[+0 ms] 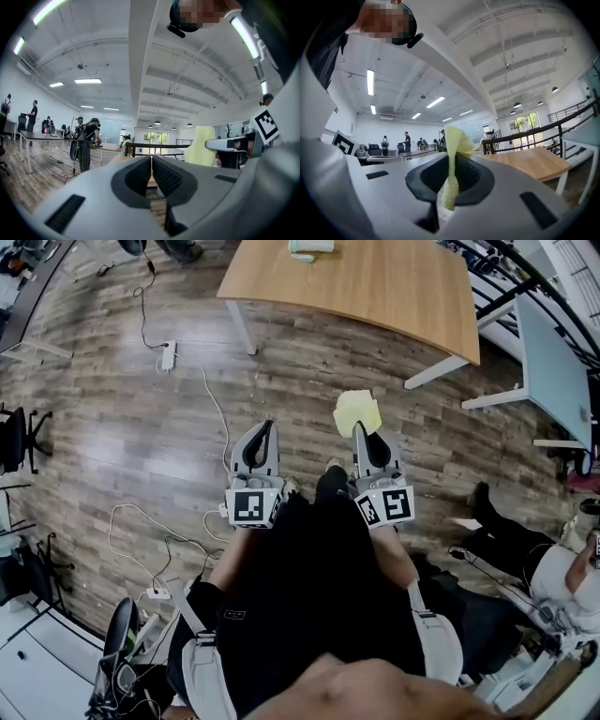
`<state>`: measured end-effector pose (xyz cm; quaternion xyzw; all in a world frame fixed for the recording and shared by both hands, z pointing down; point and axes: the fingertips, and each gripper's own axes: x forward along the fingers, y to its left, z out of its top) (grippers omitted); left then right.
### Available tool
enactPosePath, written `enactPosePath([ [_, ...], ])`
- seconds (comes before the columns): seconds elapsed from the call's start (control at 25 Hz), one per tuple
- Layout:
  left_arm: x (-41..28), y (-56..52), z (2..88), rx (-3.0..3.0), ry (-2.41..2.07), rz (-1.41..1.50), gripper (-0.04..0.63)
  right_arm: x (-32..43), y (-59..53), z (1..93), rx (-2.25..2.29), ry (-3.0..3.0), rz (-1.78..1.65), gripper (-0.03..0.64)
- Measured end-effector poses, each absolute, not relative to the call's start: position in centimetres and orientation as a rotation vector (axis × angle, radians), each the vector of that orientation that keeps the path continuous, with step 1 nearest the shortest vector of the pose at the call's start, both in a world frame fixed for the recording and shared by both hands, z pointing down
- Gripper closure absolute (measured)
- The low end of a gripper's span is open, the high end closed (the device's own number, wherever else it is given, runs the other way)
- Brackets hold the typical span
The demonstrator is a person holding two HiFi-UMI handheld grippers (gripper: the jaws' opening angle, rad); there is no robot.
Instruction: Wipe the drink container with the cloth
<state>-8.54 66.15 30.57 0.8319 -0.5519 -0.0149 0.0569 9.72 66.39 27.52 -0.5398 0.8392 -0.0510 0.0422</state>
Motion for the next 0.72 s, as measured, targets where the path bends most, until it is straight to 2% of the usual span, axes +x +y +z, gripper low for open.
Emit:
enactPosePath([
  [0.24,-9.3,62.9,30.7,2.519,-1.664,-0.05,0.569,8.9,63.2,28.1,-1.649,2.557,-0.164,0.574],
  [0.72,-8.1,48.7,30.8,2.496,-1.682,-0.011,0.569,9.2,48.4,28.0,-1.598,2.595,-0.165,0.574],
])
